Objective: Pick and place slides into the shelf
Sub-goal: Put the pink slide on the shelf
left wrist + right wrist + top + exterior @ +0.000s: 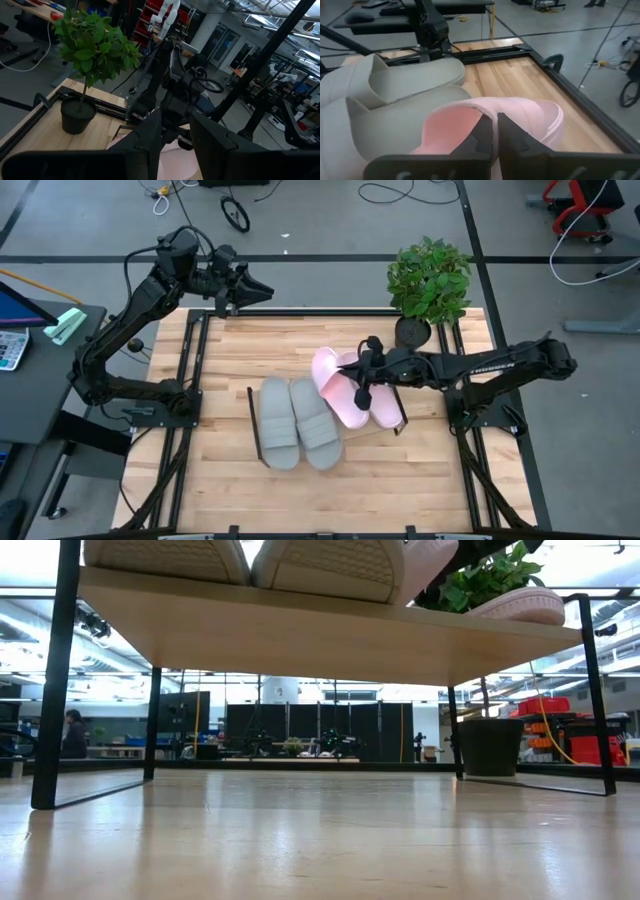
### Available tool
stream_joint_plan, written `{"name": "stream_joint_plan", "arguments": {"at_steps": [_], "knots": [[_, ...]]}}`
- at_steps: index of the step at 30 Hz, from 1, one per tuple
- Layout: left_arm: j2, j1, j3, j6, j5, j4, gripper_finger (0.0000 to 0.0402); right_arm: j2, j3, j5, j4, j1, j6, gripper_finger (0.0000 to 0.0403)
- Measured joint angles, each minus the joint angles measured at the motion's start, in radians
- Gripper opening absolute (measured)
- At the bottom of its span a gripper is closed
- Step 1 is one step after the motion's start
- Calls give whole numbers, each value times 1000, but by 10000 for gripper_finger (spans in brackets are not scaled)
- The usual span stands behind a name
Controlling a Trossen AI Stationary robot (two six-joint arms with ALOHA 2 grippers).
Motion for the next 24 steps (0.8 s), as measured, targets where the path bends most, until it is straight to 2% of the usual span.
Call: {"name": "stream_joint_plan", "arguments": {"at_steps": [9, 15, 24], "knots": [[0, 0, 0, 0, 0, 2, 107, 31, 4, -4, -5, 1, -36, 11], [0, 0, 0, 14, 0, 2, 107, 29, 9, 7, -82, 0, -47, 48], [0, 0, 0, 26, 0, 2, 107, 30, 6, -18, -121, 0, -126, 60]]}}
